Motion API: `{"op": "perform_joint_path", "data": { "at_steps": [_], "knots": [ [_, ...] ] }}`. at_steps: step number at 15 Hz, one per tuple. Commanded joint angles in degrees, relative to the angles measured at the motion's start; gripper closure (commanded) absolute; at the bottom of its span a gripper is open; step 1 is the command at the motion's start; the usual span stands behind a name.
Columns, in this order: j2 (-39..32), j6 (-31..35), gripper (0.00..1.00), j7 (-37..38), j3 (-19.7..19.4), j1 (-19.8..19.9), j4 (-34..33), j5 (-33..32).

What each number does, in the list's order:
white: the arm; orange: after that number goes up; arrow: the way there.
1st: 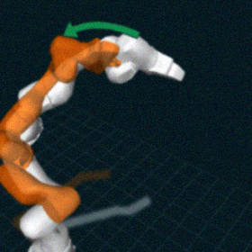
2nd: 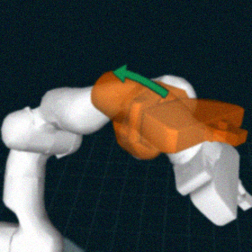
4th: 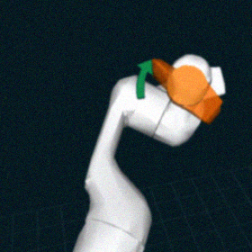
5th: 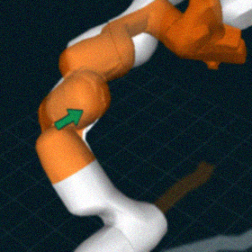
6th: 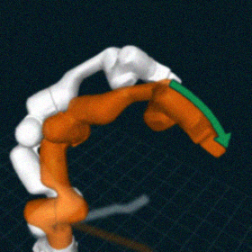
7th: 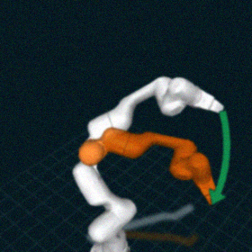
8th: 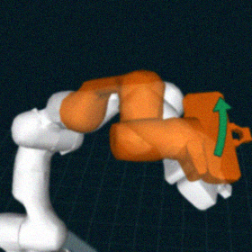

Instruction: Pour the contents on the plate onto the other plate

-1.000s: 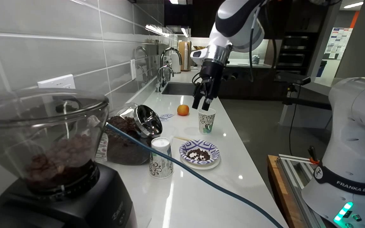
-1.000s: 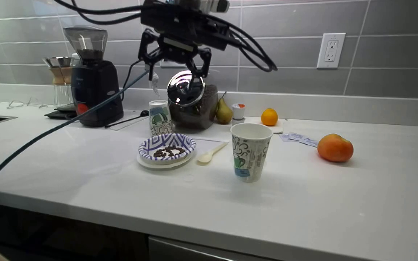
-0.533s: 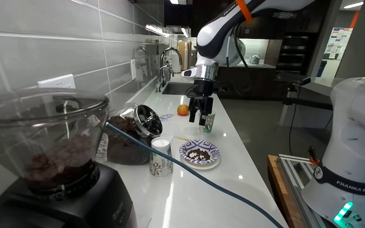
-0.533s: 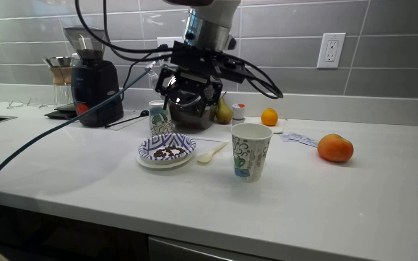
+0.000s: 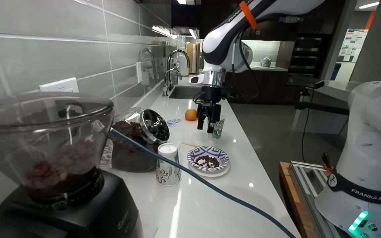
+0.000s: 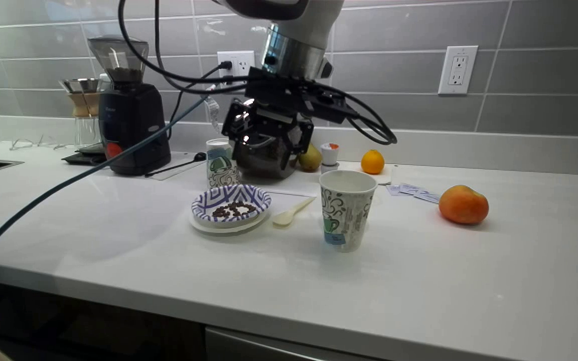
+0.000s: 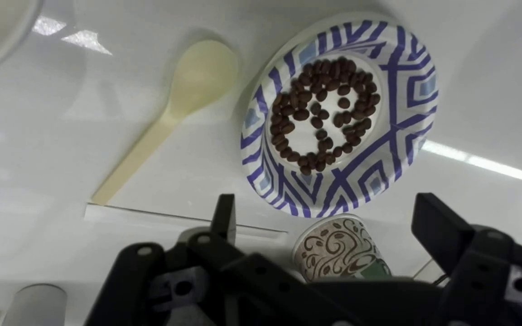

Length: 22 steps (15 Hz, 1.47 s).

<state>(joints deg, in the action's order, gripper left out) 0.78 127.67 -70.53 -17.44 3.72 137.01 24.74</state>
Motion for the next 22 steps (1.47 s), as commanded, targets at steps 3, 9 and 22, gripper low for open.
{"op": "perform_joint_path", "data": {
  "at_steps": [3,9,22],
  "knots": [
    [-5.19,-0.18,0.00,-1.48,3.32,4.29,-2.82,1.20],
    [-9.44,1.04,0.09,-1.40,6.57,5.96,-5.24,1.31],
    [-16.06,2.73,0.47,-0.41,11.09,7.39,-9.11,-2.38]
  ]
}}
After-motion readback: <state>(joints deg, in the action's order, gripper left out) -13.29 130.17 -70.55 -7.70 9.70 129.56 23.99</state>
